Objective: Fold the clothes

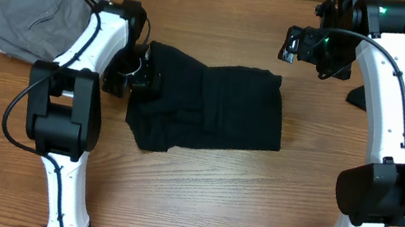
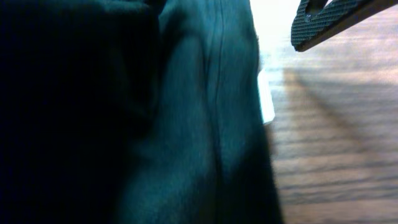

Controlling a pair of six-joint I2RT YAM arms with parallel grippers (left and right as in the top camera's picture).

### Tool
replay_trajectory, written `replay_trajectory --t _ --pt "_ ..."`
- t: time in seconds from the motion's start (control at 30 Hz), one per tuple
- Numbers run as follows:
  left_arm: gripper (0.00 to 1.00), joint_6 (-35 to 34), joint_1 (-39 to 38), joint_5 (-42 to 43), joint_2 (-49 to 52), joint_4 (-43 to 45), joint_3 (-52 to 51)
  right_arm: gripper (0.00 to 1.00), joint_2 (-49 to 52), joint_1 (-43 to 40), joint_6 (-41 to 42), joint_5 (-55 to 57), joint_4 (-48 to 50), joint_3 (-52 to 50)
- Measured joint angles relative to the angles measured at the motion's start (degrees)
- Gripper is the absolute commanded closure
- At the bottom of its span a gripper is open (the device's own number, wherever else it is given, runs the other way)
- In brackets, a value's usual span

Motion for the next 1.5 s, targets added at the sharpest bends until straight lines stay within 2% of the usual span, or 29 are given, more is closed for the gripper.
replay_trajectory --t 0.17,0.2,0.27,0.33,0.4,0.47,0.57,0.7,0.83,0.97,1.27,1.5 --pt "0.26 0.72 -0.24 2.12 -0.83 6.14 -4.11 0.00 0.00 0.02 -0.04 0.00 0.20 0.00" --pt "0.41 0.74 -0.39 2.32 -1.33 7.32 -4.92 0.02 0.00 0.02 -0.02 -0.02 0.17 0.00" --pt "0.83 0.79 -1.01 2.58 -2.43 9.99 -6.95 0.11 0.00 0.02 0.00 0.00 0.20 0.00" --pt "0.96 0.81 -1.42 3.21 -3.21 12.44 -8.98 0.23 0.00 0.02 0.11 -0.02 0.17 0.00" --pt "0.96 1.01 -1.79 4.52 -4.26 15.06 -11.56 0.34 0.00 0.02 -0.22 0.07 0.04 0.00" --pt "0.96 1.05 -1.81 5.05 -4.96 16.06 -12.92 0.51 0.00 0.02 -0.22 0.02 0.13 -0.39" --pt "0.96 1.07 -1.51 5.11 -5.05 15.06 -12.81 0.96 -0.09 0.02 0.17 -0.22 1.97 -5.01" --pt "0.96 1.09 -0.02 4.79 -4.31 8.79 -11.19 0.96 0.02 0.02 0.11 -3.39 7.69 -14.16" --pt "0.96 1.14 1.88 1.44 -3.04 1.70 -5.16 0.96 0.26 0.02 0.02 -8.41 17.77 -27.56" --pt "0.96 1.14 2.36 -1.05 -3.04 -1.51 1.40 0.96 0.28 0.02 0.02 -14.29 26.10 -35.65" --pt "0.96 1.09 1.92 -1.44 -4.72 -2.64 2.93 0.96 0.28 2.14 0.09 -18.67 30.45 -37.09" --pt "0.96 0.87 -0.85 -1.44 -14.29 -2.62 5.49 0.96 3.45 5.64 3.43 -16.65 33.46 -37.18"
